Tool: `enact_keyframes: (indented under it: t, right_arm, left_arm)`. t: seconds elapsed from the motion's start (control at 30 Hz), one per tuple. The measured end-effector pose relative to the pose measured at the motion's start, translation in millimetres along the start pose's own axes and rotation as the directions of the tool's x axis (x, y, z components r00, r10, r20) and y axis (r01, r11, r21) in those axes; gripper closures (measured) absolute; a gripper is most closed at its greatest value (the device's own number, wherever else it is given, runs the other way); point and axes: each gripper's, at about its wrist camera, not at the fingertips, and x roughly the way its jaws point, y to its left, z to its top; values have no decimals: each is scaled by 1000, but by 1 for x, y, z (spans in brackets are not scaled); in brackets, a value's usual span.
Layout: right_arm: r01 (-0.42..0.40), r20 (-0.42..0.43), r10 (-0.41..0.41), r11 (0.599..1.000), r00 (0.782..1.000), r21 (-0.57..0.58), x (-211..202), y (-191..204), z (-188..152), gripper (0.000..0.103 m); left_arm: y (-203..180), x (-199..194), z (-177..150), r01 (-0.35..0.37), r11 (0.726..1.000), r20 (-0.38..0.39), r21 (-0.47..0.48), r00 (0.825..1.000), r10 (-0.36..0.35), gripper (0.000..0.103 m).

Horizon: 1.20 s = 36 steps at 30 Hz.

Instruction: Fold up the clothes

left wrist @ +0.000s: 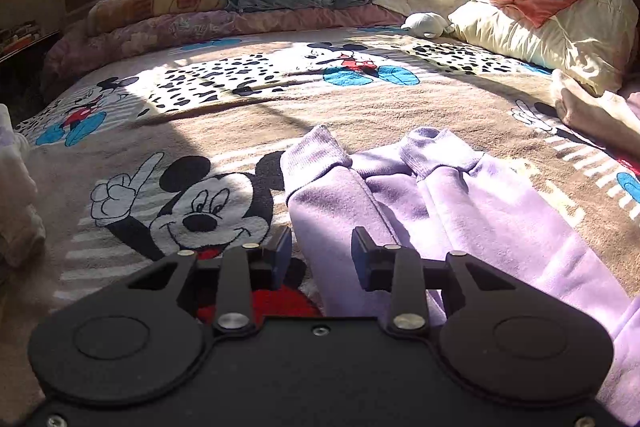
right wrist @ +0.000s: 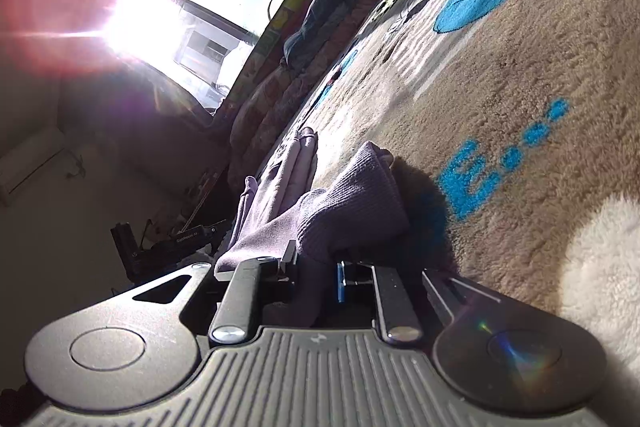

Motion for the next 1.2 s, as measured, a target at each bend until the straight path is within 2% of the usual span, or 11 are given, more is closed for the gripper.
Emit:
enact_keyframes:
  t: [0.17, 0.23, 0.37, 0.47, 0.63, 0.73, 0.83, 0.93, 1.03, 1.13, 1.2]
  right_arm:
    - [-1, -3, 1, 1000, 1000, 0, 2, -1, 1, 87]
    - [0, -4, 0, 1000, 1000, -2, 3, -1, 2, 87]
    - [-3, -5, 3, 1000, 1000, -3, 2, -2, -1, 87]
    - [-5, -5, 5, 1000, 1000, -2, 2, -2, 0, 87]
    - [-2, -5, 2, 1000, 1000, -4, 2, -2, 0, 87]
    - [-3, -6, 3, 1000, 1000, -5, 2, -2, -1, 88]
    - [-5, -7, 5, 1000, 1000, -8, 3, -2, -1, 88]
    - [-4, -6, 4, 1000, 1000, -8, 2, -1, 0, 88]
    - [-5, -4, 5, 1000, 1000, -10, 2, -1, 0, 88]
    - [-9, -2, 9, 1000, 1000, -6, 1, -1, 1, 88]
    - [-13, 0, 13, 1000, 1000, -2, 1, -2, 1, 87]
  left_arm:
    - [-21, 53, 12, -20, 989, -107, 144, 994, 36, 71]
    - [-26, 62, 9, -41, 983, -121, 178, 991, 63, 71]
    - [-24, 58, 20, -43, 986, -147, 159, 987, 66, 73]
    - [-22, 56, 35, -53, 987, -112, 153, 991, 70, 76]
    - [-21, 83, 58, -65, 993, -106, 101, 991, 75, 80]
    - [-26, 110, 54, -52, 993, -199, 102, 978, 71, 81]
    - [-32, 119, 50, -87, 990, -207, 113, 972, 109, 81]
    - [-35, 113, 56, -102, 987, -210, 120, 970, 126, 81]
    - [-28, 86, 60, -74, 996, -184, 44, 980, 81, 77]
    - [-17, 38, 53, -44, 997, -107, -57, 994, 38, 47]
    - [-12, 5, 41, -17, 993, -87, -113, 996, 7, 47]
